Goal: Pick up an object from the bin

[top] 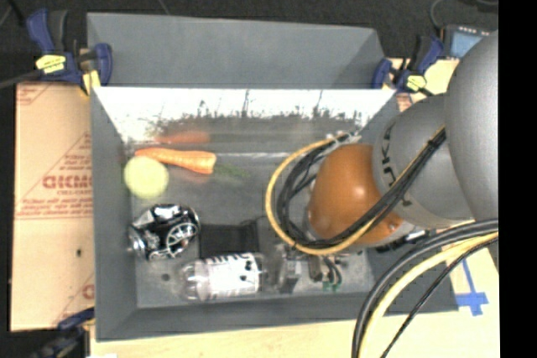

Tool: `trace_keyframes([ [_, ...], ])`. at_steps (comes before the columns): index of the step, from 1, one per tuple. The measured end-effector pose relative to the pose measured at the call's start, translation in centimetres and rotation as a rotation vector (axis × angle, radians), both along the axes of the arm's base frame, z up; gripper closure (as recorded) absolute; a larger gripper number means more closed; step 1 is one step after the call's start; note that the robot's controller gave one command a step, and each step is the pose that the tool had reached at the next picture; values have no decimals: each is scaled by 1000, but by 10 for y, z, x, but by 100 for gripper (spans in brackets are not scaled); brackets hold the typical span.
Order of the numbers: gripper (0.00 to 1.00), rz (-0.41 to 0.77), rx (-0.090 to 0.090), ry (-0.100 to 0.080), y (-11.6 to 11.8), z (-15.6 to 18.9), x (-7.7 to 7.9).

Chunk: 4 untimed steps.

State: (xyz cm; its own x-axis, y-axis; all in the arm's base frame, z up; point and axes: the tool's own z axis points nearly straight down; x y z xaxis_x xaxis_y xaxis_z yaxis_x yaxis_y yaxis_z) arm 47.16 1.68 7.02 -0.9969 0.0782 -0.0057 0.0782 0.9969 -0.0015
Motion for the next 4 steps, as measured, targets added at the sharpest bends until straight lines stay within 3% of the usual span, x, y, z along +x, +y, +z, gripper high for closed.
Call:
trace_keyframes([
  [1,100,1,0,3,0,5,-1],
  [2,100,2,0,-2,0,32,1],
  [4,100,4,0,7,-1,52,-2],
])
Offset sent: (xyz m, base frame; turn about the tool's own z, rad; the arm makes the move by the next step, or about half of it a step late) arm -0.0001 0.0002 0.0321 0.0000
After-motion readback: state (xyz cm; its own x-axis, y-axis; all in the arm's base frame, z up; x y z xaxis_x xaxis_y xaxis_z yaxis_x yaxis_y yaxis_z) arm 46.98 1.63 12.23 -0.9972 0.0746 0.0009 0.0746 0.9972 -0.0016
